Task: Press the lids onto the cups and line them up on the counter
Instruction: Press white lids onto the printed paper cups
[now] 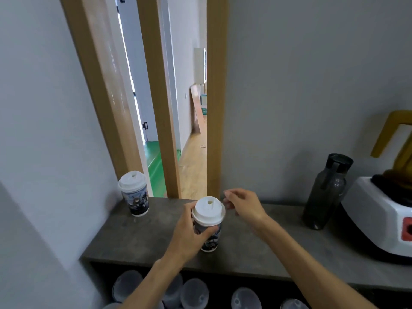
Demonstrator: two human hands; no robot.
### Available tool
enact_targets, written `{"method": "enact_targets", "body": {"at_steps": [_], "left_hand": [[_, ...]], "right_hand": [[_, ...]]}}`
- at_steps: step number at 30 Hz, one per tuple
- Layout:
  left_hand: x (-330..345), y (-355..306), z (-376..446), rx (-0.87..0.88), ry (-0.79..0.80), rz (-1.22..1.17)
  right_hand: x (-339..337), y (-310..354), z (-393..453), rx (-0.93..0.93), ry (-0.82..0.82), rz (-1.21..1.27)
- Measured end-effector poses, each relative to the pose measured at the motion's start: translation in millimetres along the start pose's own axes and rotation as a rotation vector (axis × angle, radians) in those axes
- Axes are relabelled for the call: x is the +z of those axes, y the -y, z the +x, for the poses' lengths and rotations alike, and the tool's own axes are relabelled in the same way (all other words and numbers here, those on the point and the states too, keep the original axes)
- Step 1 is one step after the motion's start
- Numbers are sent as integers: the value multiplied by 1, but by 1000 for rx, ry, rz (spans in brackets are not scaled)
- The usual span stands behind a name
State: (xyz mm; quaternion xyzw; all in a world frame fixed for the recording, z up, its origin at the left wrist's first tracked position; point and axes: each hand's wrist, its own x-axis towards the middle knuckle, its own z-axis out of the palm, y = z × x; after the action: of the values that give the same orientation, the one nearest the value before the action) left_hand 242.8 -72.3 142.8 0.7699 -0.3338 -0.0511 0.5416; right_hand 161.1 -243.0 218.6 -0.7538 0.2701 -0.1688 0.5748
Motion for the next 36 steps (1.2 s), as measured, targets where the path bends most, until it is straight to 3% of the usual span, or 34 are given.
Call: {"method": "enact_targets", "body": {"at_steps": [4,8,16,23,30,36], "left_hand": [[0,0,-3,37,25,67],[2,1,-4,43,37,86],[-3,0,-2,85,68,149],[-1,-5,-5,81,40,150],[0,-7,-6,35,64,150],[-4,-10,-9,66,88,126]], "right_hand": [[6,13,19,165,187,-117],[11,-1,24,267,237,21],[10,7,11,212,147,-90],[11,-13,-22,103,52,50],[5,-13,-31,143,260,30],[10,-18,-27,178,251,126]]}}
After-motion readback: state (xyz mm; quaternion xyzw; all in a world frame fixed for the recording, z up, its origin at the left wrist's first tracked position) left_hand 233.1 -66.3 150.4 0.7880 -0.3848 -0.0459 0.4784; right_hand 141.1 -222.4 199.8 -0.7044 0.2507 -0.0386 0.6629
